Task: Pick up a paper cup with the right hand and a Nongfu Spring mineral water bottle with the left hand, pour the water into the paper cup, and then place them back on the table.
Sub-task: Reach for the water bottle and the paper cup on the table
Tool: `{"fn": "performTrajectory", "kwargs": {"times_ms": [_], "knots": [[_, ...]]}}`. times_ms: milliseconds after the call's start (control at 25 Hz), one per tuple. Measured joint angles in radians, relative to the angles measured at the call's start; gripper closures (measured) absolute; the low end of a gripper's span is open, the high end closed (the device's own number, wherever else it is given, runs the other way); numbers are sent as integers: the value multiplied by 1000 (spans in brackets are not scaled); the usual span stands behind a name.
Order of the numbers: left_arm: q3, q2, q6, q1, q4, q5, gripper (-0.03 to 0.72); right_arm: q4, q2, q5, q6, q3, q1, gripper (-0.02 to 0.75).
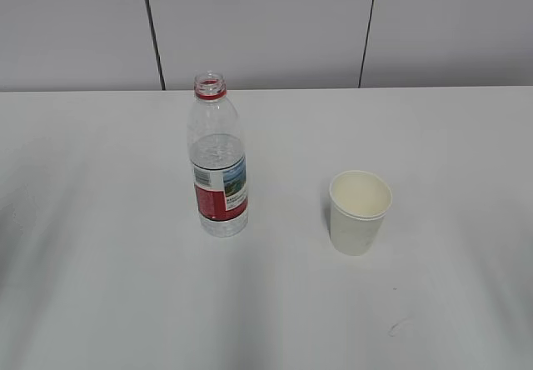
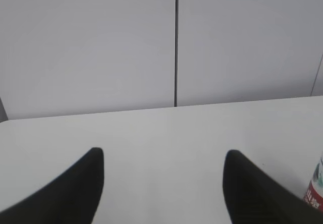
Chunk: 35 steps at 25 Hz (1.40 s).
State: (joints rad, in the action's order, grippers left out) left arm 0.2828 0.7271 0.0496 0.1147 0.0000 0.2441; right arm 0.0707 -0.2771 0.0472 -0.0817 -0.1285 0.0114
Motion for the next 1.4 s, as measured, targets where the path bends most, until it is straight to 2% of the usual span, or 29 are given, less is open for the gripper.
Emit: {"fn": "performTrajectory", "kwargs": {"times_ms": [240, 520, 600, 840, 960, 1080, 1280, 1400], "knots": [[0, 96, 0, 0, 0, 123, 243, 0, -32, -37, 0, 5, 0, 156], [0, 244, 0, 0, 10, 254, 250, 0, -250, -236, 0, 27, 0, 156], [0, 291, 0, 0, 49, 287, 250, 0, -329, -302, 0, 27, 0, 156], [0, 396, 0, 0, 315, 440, 250, 6, -545, -478, 0, 27, 0, 156], [0, 417, -29, 0, 358, 500, 250, 11, -639, -573, 2, 27, 0, 156], [0, 442, -67, 0, 359, 505, 250, 57, -724, -629, 4, 27, 0, 156], [0, 488, -149, 0, 360, 505, 250, 224, -865, -779, 16, 27, 0, 156], [0, 520, -174, 0, 363, 507, 250, 260, -936, -830, 43, 27, 0, 156]]}}
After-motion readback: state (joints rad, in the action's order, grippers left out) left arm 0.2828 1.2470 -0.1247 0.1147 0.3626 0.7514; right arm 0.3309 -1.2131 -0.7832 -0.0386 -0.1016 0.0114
